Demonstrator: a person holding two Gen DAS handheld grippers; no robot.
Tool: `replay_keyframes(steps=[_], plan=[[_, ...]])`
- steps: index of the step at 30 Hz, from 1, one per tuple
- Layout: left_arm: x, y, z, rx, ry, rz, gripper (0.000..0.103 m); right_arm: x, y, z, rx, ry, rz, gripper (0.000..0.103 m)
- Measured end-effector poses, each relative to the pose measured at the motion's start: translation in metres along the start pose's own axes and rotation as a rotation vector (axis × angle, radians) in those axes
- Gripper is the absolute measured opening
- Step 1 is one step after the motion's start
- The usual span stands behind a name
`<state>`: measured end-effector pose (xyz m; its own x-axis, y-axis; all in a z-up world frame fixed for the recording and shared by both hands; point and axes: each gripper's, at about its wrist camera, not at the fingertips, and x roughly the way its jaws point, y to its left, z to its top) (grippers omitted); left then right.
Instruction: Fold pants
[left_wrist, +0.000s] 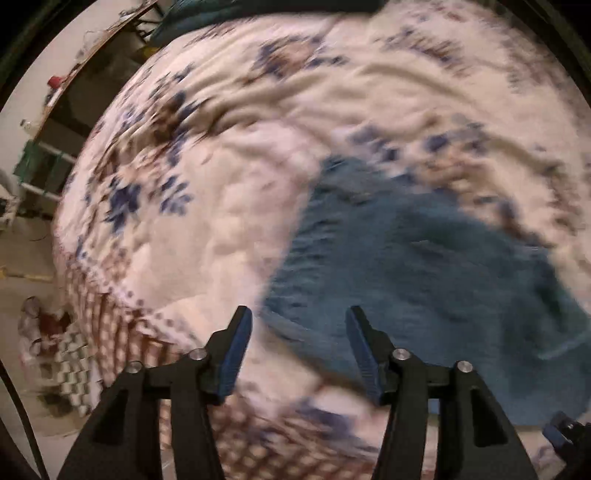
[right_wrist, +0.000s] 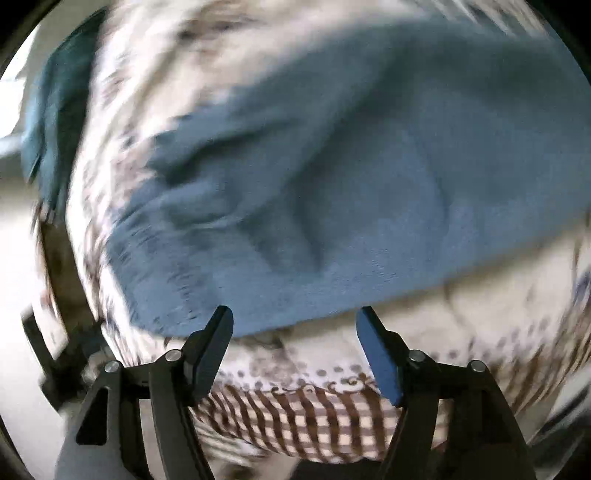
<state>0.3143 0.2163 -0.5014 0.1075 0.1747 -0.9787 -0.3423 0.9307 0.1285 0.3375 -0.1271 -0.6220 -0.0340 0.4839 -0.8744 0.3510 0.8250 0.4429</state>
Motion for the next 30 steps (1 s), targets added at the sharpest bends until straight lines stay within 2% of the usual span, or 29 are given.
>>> replay_keyframes(steps=[2,4,5,6,9,11,12,14,16,18,20,21,23,24,26,28,30], plan=[[-0.005,-0.024,0.012,0.010,-0.003,-0.089,0.062,-0.010,0.026,0.031,-0.113,0.031,0.052,0.072],[0.003,-0.057,0.028,0.040,-0.003,-0.140,0.063,-0.007,0.055,0.068,-0.171,0.059,0.156,0.072],[0.008,-0.067,0.033,0.052,-0.002,-0.152,0.063,0.000,0.068,0.098,-0.185,0.079,0.200,0.072],[0.017,-0.088,0.043,0.075,0.010,-0.142,0.063,0.013,0.084,0.122,-0.198,0.099,0.216,0.072],[0.044,-0.118,0.063,0.124,0.034,-0.116,0.063,0.063,0.114,0.187,-0.233,0.261,0.280,0.072],[0.057,-0.127,0.072,0.139,0.052,-0.107,0.063,0.088,0.121,0.204,-0.273,0.394,0.313,0.072],[0.064,-0.128,0.075,0.142,0.061,-0.084,0.063,0.101,0.125,0.206,-0.297,0.447,0.289,0.072],[0.075,-0.125,0.075,0.125,0.095,-0.099,0.063,0.124,0.129,0.201,-0.356,0.556,0.222,0.070],[0.084,-0.119,0.072,0.099,0.127,-0.108,0.063,0.144,0.131,0.201,-0.371,0.590,0.157,0.068],[0.086,-0.116,0.070,0.097,0.133,-0.111,0.063,0.150,0.136,0.207,-0.374,0.580,0.123,0.068],[0.087,-0.114,0.069,0.096,0.137,-0.109,0.063,0.150,0.152,0.218,-0.400,0.525,0.103,0.068],[0.087,-0.114,0.070,0.092,0.142,-0.114,0.063,0.139,0.161,0.221,-0.447,0.470,0.078,0.068],[0.087,-0.114,0.071,0.089,0.151,-0.118,0.063,0.131,0.173,0.224,-0.521,0.444,0.035,0.068],[0.087,-0.113,0.071,0.091,0.151,-0.120,0.063,0.134,0.175,0.222,-0.553,0.461,0.015,0.068],[0.087,-0.113,0.071,0.098,0.150,-0.122,0.063,0.155,0.175,0.214,-0.558,0.559,0.016,0.068],[0.088,-0.111,0.071,0.100,0.152,-0.124,0.063,0.166,0.171,0.210,-0.581,0.586,-0.003,0.068],[0.089,-0.112,0.069,0.094,0.151,-0.124,0.063,0.167,0.166,0.220,-0.517,0.588,0.067,0.070]])
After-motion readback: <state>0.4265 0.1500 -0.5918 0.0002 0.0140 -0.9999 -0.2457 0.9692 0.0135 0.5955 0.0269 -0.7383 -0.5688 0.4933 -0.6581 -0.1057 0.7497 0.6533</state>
